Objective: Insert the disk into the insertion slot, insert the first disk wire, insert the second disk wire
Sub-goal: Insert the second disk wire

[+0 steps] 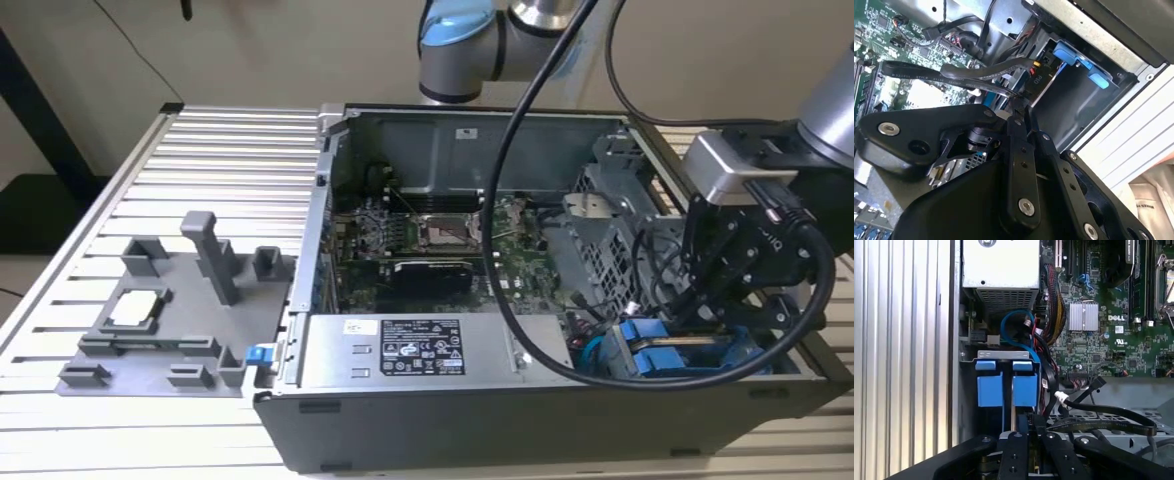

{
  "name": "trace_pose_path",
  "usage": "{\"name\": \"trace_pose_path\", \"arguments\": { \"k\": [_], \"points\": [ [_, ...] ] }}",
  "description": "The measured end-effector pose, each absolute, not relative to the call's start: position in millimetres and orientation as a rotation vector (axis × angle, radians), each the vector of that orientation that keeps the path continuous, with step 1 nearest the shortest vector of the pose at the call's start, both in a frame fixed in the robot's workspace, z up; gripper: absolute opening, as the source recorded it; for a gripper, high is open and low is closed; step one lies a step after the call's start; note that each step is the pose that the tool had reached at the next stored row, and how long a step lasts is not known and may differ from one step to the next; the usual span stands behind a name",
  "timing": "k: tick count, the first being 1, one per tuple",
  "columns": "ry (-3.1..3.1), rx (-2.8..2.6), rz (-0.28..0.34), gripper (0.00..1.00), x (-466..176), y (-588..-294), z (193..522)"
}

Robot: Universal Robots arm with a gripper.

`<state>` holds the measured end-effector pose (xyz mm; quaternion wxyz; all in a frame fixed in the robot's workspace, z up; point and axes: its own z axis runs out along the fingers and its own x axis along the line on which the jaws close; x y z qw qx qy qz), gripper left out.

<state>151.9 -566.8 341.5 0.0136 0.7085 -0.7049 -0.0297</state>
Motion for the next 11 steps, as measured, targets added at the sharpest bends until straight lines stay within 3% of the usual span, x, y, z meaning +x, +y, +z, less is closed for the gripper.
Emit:
{"name": "trace_pose_path", "arguments": {
  "k": [11],
  "points": [
    [-2.197,2.207,-0.094,0.16,152.5,-565.8,344.5]
  ]
}}
